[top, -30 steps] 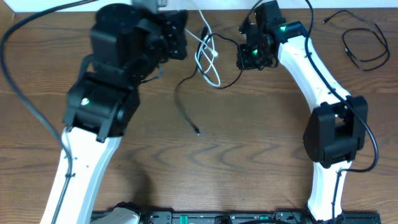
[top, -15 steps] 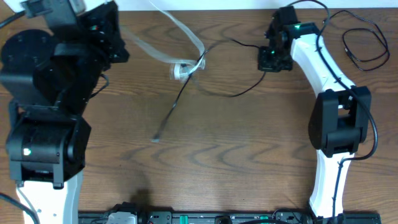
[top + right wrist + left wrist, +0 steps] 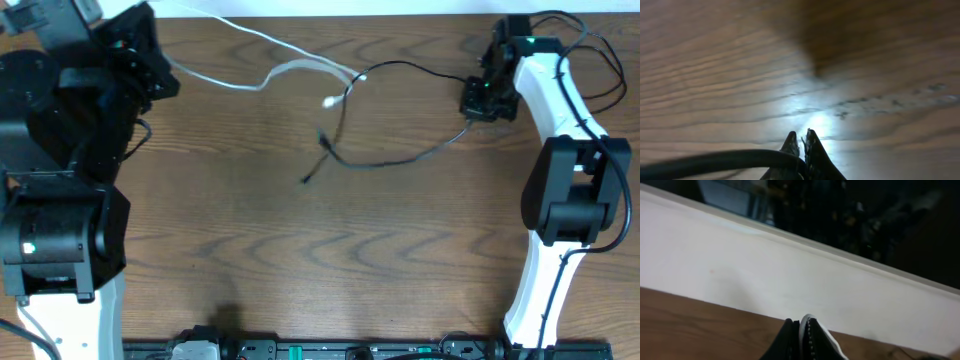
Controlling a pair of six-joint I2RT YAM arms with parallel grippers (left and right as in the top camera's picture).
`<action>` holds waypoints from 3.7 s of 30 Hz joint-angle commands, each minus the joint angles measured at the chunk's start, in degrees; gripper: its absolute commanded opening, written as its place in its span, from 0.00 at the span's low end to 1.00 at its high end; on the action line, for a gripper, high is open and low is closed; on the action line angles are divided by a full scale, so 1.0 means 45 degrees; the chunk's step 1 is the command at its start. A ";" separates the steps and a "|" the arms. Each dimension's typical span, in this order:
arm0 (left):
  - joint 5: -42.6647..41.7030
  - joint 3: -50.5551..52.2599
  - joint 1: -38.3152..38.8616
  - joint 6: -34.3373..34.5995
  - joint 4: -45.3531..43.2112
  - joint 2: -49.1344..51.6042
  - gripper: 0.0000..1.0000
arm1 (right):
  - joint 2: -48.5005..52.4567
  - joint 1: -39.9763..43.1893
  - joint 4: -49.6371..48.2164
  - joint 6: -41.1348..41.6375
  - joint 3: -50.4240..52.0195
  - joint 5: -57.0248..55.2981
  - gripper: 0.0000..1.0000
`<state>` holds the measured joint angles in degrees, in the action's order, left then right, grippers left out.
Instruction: Untangle cables
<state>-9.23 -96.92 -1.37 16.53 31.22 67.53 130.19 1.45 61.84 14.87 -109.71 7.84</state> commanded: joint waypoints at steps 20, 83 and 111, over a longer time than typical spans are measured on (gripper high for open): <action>-0.1744 0.0019 -0.1894 -0.0034 0.2307 0.0432 0.07 | 0.0131 0.0627 0.0282 -0.0549 0.0000 0.2472 0.01; -1.1385 0.0034 0.2909 -0.1530 0.4571 0.4396 0.07 | -0.5620 -0.5416 -0.2739 -1.0948 -0.0214 1.0899 0.50; -1.1128 0.0034 0.2905 -0.1423 0.4575 0.4396 0.40 | -0.5649 -0.4653 -0.3895 -0.5819 -0.0214 0.6693 0.01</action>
<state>-58.63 -96.92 11.68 10.63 51.70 87.66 104.97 -21.58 44.91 -22.13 -110.10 47.37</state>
